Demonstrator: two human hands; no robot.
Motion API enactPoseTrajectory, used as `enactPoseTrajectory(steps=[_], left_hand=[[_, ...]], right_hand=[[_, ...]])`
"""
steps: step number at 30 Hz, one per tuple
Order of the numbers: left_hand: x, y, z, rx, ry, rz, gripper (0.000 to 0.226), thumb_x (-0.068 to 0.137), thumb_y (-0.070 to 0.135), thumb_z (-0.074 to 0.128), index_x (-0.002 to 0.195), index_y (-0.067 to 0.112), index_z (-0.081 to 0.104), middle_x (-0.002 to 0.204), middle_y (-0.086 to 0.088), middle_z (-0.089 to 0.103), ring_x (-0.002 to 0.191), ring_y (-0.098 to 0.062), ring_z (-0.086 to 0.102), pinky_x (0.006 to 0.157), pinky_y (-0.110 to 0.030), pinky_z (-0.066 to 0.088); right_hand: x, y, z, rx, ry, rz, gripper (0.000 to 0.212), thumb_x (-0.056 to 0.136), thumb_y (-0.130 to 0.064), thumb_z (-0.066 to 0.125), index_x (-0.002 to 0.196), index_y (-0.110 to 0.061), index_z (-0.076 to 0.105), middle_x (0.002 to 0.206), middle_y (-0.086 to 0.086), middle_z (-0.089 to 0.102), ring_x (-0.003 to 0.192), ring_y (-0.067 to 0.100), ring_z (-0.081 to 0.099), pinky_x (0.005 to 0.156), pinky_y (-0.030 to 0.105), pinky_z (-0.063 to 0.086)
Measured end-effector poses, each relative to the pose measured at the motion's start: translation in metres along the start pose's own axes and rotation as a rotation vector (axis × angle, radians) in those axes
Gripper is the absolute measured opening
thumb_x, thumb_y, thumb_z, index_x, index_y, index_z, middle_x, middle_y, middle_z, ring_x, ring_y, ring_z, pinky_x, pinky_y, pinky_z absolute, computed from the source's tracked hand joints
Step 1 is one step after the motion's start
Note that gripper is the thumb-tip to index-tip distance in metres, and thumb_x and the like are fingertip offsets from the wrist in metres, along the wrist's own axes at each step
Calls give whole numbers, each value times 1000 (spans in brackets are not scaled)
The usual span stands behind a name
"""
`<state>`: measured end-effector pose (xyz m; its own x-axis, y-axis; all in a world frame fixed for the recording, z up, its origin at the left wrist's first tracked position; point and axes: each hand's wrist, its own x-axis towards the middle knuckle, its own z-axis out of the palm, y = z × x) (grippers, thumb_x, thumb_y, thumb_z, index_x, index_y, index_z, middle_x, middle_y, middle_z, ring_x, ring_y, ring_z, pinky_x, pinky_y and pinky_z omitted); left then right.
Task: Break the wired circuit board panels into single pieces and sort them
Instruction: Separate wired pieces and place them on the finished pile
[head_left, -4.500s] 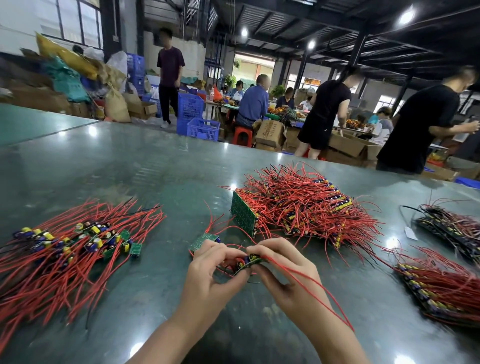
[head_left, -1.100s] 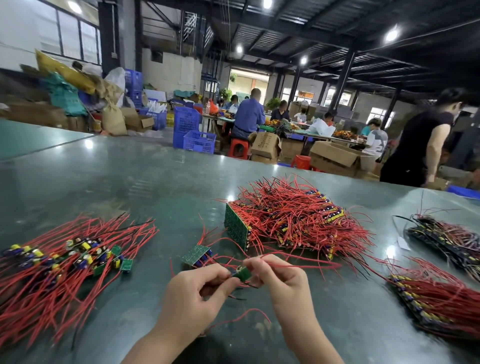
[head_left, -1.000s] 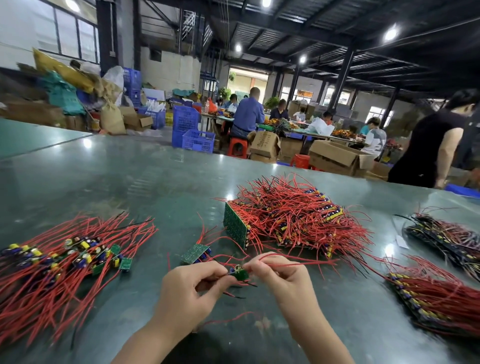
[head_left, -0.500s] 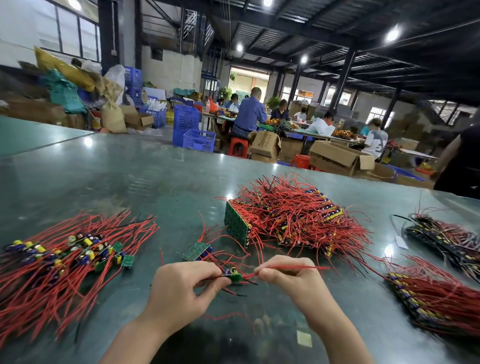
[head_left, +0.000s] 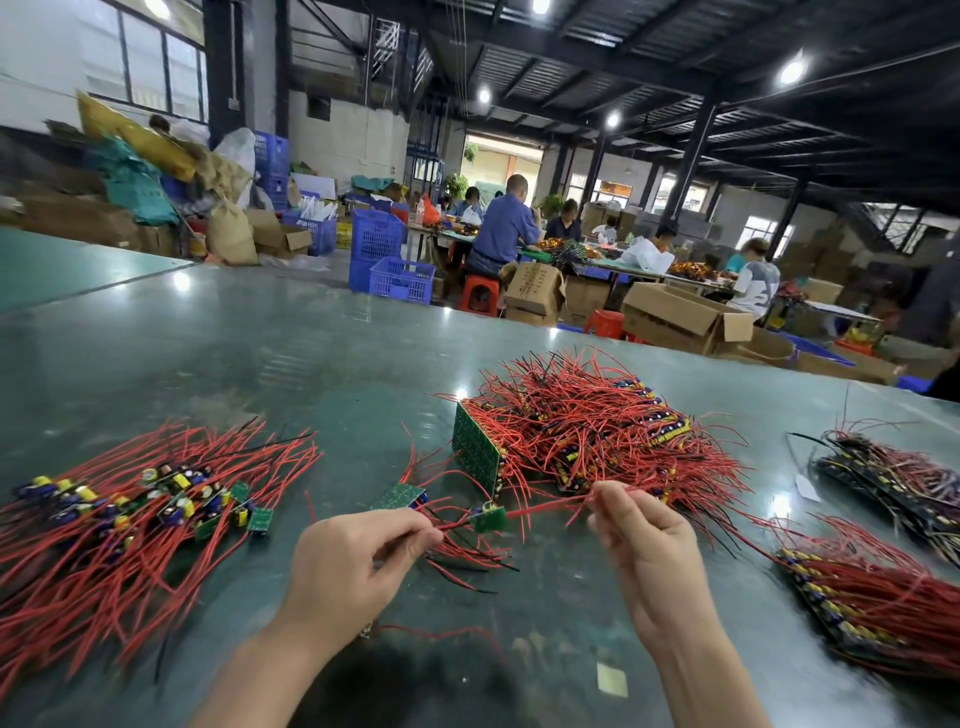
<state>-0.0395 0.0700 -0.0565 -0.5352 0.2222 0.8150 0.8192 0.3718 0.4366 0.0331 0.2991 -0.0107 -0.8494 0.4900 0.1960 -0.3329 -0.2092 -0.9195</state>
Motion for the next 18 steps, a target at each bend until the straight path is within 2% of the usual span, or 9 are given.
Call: enactPoseTrajectory(steps=[2, 4, 5, 7, 10, 12, 15, 17, 18], left_hand=[[1, 0, 0, 16, -9, -5, 38, 90, 63, 40, 89, 31, 62, 70, 18, 69, 57, -1, 62, 50, -25, 46], [0, -1, -1, 31, -33, -34, 37, 89, 62, 41, 89, 32, 62, 70, 18, 68, 56, -1, 59, 50, -23, 43], [0, -2, -2, 45, -42, -57, 35, 87, 61, 42, 89, 32, 62, 69, 18, 67, 56, -1, 59, 49, -23, 43], [0, -4, -4, 78, -60, -97, 32, 86, 60, 41, 94, 35, 59, 65, 17, 66, 55, -5, 58, 46, -27, 42], [-1, -4, -5, 153, -86, -86, 35, 88, 61, 34, 90, 33, 55, 53, 9, 59, 51, -15, 53, 40, -21, 29], [0, -2, -6, 151, -108, -139, 29, 86, 57, 37, 91, 35, 55, 56, 11, 59, 55, -13, 53, 42, -20, 28], [3, 1, -5, -73, -220, -334, 19, 80, 56, 50, 88, 44, 62, 60, 16, 63, 57, -5, 57, 58, -33, 46], [5, 2, -6, -206, -267, -417, 16, 79, 51, 52, 82, 43, 65, 68, 14, 69, 69, -6, 64, 73, -36, 50], [6, 2, -6, -204, -274, -414, 16, 79, 51, 51, 82, 43, 65, 69, 15, 69, 71, -5, 64, 75, -34, 49]], right_hand=[[0, 1, 2, 27, 44, -19, 44, 36, -44, 91, 67, -16, 78, 69, -4, 71, 66, 4, 63, 60, 12, 51], [0, 2, 3, 79, 109, -23, 15, 55, -25, 81, 67, -17, 78, 69, -5, 70, 65, 4, 60, 59, 11, 50], [0, 1, 2, 119, 151, -33, 7, 61, -19, 74, 67, -18, 78, 69, -5, 70, 63, 3, 60, 58, 11, 50], [2, -1, -1, 176, 219, -50, 9, 66, -15, 69, 66, -18, 78, 67, -5, 70, 60, 1, 60, 57, 10, 50], [1, -1, 2, 219, 241, -54, 10, 67, -15, 68, 65, -19, 78, 67, -6, 69, 59, 0, 60, 57, 9, 49], [1, 0, 4, 216, 255, -72, 12, 67, -14, 68, 64, -19, 77, 66, -7, 69, 59, 0, 60, 58, 9, 49], [2, -4, 1, 238, 232, -93, 13, 67, -14, 66, 63, -19, 77, 66, -7, 70, 60, 0, 62, 60, 9, 50], [2, -5, 0, 232, 242, -90, 13, 68, -14, 67, 63, -20, 77, 66, -7, 70, 61, 0, 63, 60, 9, 51], [2, -5, 0, 220, 259, -84, 13, 69, -14, 67, 63, -20, 77, 65, -7, 70, 60, -1, 63, 59, 9, 50]])
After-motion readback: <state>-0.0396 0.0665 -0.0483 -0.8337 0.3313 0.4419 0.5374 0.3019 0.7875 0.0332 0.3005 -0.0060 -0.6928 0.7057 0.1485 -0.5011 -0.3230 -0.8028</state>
